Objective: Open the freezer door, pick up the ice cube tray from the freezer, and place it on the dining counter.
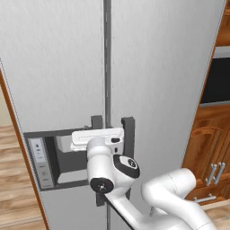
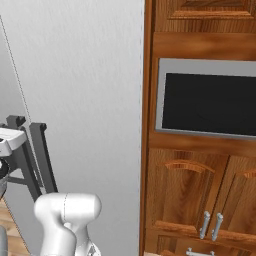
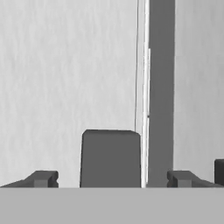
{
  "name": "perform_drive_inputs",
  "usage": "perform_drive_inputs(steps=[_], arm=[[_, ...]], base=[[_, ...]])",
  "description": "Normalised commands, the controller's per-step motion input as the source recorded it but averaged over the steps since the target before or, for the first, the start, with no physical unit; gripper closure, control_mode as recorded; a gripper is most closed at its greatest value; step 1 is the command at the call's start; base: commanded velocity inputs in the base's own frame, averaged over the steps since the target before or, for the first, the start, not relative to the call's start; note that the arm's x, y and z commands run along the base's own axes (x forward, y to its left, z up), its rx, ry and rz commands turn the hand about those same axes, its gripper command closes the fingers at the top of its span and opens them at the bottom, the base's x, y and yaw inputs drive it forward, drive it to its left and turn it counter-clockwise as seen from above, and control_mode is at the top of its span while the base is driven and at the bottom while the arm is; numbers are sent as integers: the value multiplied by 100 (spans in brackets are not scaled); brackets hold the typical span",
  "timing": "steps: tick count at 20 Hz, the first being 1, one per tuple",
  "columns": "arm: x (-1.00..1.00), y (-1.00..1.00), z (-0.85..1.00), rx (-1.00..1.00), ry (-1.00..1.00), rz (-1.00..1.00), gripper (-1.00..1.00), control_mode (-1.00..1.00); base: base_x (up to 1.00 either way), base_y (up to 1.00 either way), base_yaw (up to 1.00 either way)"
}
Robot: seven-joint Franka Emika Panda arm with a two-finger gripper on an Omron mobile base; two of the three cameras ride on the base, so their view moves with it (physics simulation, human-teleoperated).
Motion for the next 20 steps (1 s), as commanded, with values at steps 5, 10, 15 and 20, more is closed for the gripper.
perform_drive_inputs(steps=[5,10,15,20], arm=[[19,0,0,0,0,0,-100,-100],[22,0,-1,0,0,0,-100,-100],[12,0,-1,0,-1,0,-100,-100],[0,0,0,0,0,0,-100,-100]], base=[[0,0,0],[0,0,0],[0,0,0],[0,0,0]])
